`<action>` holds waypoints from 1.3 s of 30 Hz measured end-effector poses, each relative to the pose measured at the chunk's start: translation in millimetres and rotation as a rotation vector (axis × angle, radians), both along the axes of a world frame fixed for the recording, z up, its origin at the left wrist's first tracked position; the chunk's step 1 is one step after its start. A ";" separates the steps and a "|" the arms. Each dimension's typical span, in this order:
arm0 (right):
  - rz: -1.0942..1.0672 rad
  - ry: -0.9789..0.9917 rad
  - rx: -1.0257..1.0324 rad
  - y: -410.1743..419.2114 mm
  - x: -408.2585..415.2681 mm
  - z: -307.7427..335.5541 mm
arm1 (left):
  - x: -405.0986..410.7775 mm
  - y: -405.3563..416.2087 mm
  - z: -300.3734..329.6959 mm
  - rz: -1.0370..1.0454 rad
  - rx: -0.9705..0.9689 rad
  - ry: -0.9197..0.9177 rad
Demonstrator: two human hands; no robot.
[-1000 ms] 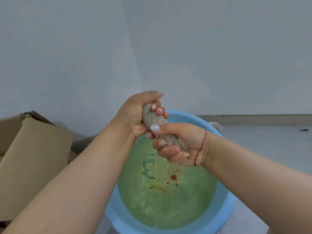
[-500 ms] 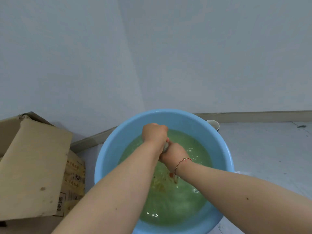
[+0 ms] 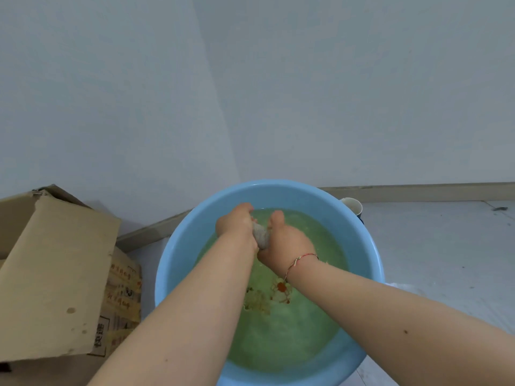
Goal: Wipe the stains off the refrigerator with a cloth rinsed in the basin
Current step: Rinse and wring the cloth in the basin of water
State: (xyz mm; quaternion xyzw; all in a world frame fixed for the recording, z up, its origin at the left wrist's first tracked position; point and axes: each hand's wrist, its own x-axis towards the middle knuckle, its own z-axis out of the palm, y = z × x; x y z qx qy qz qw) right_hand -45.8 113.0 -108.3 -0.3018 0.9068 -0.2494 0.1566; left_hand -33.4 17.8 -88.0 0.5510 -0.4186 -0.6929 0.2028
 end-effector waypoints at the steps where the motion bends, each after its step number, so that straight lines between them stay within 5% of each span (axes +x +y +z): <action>1: 0.000 0.017 -0.047 0.3 -3.0 3.7 | 2.8 -4.0 1.9 -0.067 0.046 0.048; 5: 0.036 0.046 -0.193 -0.1 -19.5 23.0 | 21.4 -18.4 13.1 -0.369 0.092 0.085; 13: -0.114 -1.102 -0.719 11.3 -52.5 39.3 | 57.1 -43.3 20.2 -0.380 0.026 0.484; 16: -0.266 -1.234 -0.715 13.4 -57.2 44.5 | 66.1 -43.1 23.9 -0.439 0.023 0.469; 20: -0.206 -1.559 -1.157 20.8 -70.2 49.5 | 71.4 -31.7 29.6 -0.554 -0.125 0.276; 29: -0.098 -0.945 -0.765 -2.6 -34.0 60.9 | 63.1 -9.8 44.7 -0.536 -0.232 0.251; 35: -0.292 -1.229 -1.020 -8.8 -31.2 69.5 | 62.5 -21.1 64.0 -0.399 -0.143 0.455; 39: -0.274 -0.623 -0.850 -12.5 -28.7 69.1 | 64.6 -24.9 69.5 -0.466 -0.420 0.234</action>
